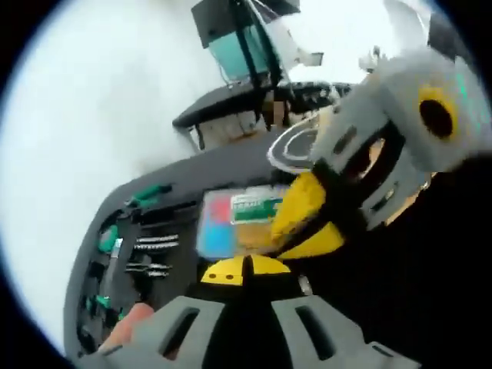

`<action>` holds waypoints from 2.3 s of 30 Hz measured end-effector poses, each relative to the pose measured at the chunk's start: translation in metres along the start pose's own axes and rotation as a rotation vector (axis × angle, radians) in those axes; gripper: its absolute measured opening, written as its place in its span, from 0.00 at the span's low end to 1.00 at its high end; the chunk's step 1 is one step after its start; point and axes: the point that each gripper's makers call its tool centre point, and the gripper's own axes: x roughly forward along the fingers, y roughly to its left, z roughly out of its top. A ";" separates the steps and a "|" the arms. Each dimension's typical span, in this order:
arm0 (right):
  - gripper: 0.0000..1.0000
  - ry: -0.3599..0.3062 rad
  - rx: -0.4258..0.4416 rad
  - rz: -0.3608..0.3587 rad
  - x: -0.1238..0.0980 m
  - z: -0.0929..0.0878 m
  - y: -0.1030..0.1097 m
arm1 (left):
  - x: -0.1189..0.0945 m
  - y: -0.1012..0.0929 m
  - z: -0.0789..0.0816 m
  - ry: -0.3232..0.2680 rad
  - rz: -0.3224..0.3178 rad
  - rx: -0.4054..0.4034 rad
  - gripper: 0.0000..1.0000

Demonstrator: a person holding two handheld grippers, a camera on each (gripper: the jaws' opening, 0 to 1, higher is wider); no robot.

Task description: Pick up the tools and put them into their designated positions in the toolbox.

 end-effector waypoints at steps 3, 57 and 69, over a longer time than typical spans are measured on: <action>0.02 0.020 -0.019 -0.001 0.002 0.002 -0.001 | 0.001 0.003 0.000 0.022 0.005 0.022 0.00; 0.00 0.007 0.169 0.040 0.009 -0.019 -0.020 | 0.015 0.002 0.018 -0.110 0.017 -0.092 0.00; 0.08 -0.056 0.327 0.041 -0.016 -0.024 -0.015 | -0.025 0.044 0.010 -0.098 0.102 0.005 0.00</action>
